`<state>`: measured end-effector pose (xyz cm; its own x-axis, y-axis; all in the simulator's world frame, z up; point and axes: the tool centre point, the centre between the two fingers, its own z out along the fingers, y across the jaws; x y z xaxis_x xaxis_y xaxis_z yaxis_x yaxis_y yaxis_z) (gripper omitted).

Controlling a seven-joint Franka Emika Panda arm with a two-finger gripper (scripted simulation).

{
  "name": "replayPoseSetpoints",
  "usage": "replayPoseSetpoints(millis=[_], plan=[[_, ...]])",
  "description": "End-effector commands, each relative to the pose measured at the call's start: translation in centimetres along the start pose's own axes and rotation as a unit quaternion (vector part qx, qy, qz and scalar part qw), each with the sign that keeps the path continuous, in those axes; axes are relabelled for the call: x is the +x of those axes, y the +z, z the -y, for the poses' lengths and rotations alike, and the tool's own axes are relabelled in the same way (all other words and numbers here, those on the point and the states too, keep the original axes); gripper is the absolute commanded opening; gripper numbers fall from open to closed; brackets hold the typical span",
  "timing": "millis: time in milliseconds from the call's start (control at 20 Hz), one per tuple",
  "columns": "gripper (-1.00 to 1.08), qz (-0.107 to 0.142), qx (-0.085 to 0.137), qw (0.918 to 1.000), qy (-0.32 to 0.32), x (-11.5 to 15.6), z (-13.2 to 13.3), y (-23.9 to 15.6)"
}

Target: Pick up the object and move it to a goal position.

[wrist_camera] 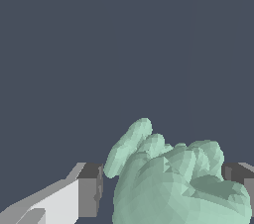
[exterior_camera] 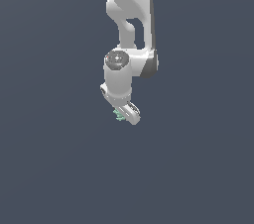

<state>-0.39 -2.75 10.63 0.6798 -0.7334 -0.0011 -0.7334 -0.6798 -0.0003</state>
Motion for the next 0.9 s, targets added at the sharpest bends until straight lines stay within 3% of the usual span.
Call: replayPoseSetpoints(millis=[0, 450, 850], plan=[[-1.0, 0.0, 0.0, 1.0, 0.0, -0.6, -0.4, -2.0], [-1.0, 0.0, 0.0, 1.0, 0.0, -1.9, -1.3, -6.9], [-1.0, -0.001, 0.0, 1.0, 0.0, -2.0, -1.4, -8.0]])
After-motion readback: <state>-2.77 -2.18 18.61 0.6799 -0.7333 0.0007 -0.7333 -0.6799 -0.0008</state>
